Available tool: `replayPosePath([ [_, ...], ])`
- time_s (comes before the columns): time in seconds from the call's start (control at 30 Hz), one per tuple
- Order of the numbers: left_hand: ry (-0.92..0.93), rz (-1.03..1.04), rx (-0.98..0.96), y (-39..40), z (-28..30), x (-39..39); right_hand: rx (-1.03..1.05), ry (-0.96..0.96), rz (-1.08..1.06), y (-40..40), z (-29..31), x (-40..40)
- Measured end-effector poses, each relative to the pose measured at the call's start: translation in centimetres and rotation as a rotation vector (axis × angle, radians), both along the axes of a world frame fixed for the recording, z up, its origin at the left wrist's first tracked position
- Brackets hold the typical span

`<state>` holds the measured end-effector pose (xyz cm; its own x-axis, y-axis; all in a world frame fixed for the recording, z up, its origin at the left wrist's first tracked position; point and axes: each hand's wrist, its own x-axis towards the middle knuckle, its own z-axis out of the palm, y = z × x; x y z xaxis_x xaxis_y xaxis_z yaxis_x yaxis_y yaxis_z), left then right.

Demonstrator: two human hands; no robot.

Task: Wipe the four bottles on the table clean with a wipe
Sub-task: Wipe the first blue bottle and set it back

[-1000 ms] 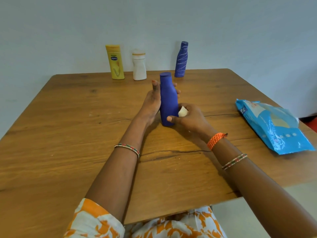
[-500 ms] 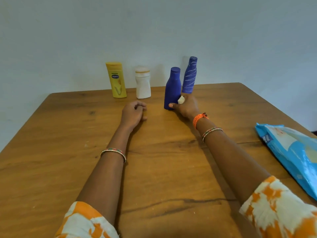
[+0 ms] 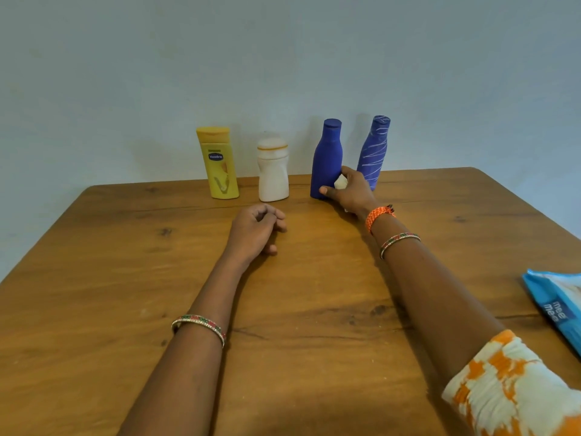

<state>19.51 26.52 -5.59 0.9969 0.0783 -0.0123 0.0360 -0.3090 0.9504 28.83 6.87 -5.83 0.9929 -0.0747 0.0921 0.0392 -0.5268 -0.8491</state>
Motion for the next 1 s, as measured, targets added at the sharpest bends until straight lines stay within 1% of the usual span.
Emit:
replayPosePath([
  [0.23,0.006,0.001,0.018,-0.1,0.1,0.3,0.012,-0.009,0.027,-0.4,-0.2,0.2],
  [0.33,0.004,0.001,0.016,-0.1,0.2,0.4,0.064,-0.059,-0.036,-0.2,-0.5,-0.5],
  [0.47,0.009,-0.005,0.024,-0.1,0.3,0.3,0.071,-0.117,-0.086,0.2,-0.7,-2.0],
  [0.57,0.012,-0.012,0.017,-0.2,0.3,0.1,0.128,-0.14,-0.14,0.3,-0.5,-3.6],
  [0.73,-0.009,-0.038,0.059,-0.1,0.2,-0.9,0.22,-0.168,-0.215,-0.1,-0.7,-7.2],
  [0.83,-0.038,-0.077,0.091,0.0,0.0,-2.0,0.248,-0.167,-0.245,-0.6,-0.8,-9.2],
  [0.93,-0.062,-0.108,0.062,0.1,0.0,-3.2,0.256,-0.146,-0.285,-1.0,-0.7,-11.4],
  [1.0,-0.073,-0.123,0.097,0.2,0.0,-4.1,0.258,-0.137,-0.295,-1.2,-0.5,-12.8],
])
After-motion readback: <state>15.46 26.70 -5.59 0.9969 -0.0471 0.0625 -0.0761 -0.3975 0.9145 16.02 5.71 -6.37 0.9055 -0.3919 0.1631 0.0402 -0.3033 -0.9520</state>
